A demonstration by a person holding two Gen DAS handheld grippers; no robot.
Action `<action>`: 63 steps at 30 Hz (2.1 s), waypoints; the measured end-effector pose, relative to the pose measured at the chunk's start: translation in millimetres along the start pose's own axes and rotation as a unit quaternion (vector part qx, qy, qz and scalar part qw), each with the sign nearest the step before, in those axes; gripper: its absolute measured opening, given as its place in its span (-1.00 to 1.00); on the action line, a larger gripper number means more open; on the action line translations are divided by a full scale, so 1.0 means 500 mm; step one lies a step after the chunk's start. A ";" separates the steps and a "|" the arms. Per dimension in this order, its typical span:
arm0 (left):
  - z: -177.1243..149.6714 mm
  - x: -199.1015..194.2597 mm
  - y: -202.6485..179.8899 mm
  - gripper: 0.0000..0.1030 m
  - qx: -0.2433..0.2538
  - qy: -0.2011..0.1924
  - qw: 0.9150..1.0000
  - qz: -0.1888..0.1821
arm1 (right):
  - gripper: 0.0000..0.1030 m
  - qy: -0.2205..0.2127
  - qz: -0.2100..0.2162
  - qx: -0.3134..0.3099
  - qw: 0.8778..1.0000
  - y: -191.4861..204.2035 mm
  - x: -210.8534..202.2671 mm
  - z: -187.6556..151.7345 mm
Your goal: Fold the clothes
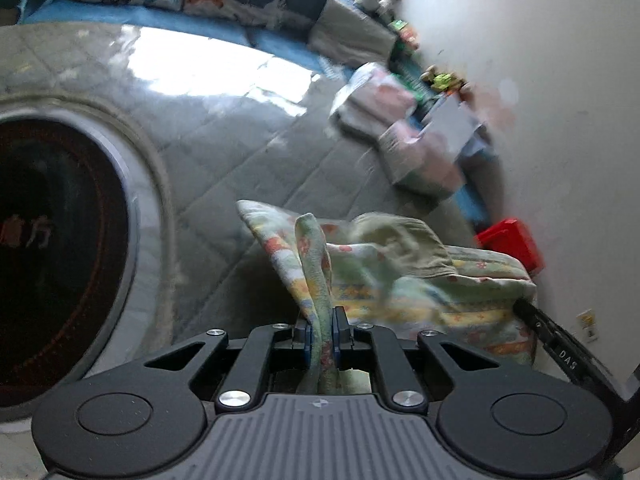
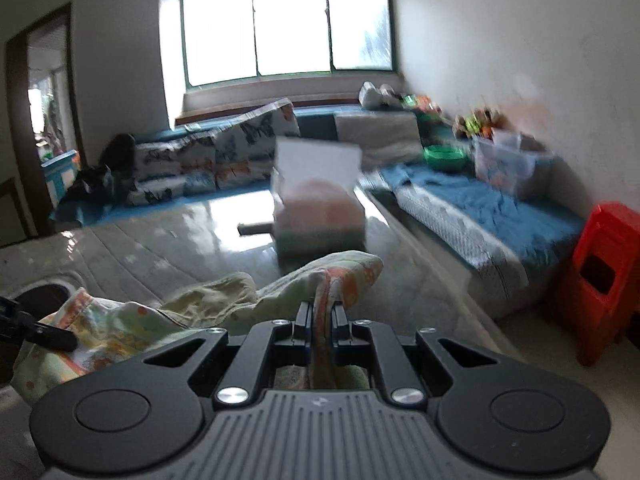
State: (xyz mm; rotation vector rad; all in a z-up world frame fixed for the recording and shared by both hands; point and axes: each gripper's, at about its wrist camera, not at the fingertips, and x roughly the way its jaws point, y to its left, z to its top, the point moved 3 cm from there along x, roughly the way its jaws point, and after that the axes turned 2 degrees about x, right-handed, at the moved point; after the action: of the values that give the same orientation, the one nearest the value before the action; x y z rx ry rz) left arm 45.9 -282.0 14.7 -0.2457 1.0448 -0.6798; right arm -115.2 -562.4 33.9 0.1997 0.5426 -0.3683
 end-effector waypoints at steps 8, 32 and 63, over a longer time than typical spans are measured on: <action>0.004 0.000 0.038 -0.41 0.001 -0.004 0.999 0.048 | -0.59 0.034 -0.044 0.011 0.998 -0.040 0.026 -0.046; 0.043 0.091 -0.109 -0.04 0.083 -0.008 0.996 -0.014 | -0.17 0.067 0.058 0.014 0.996 0.068 0.094 -0.047; -0.121 -0.029 -0.082 -0.21 0.136 -0.026 0.990 -0.032 | 0.82 0.031 0.043 -0.009 0.999 0.121 -0.063 -0.133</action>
State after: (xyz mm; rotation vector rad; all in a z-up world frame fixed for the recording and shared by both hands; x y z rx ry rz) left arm -26.8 -297.1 15.0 -0.0606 0.8861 -0.8601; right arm -147.2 -479.2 0.4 0.2173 0.5968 -0.2744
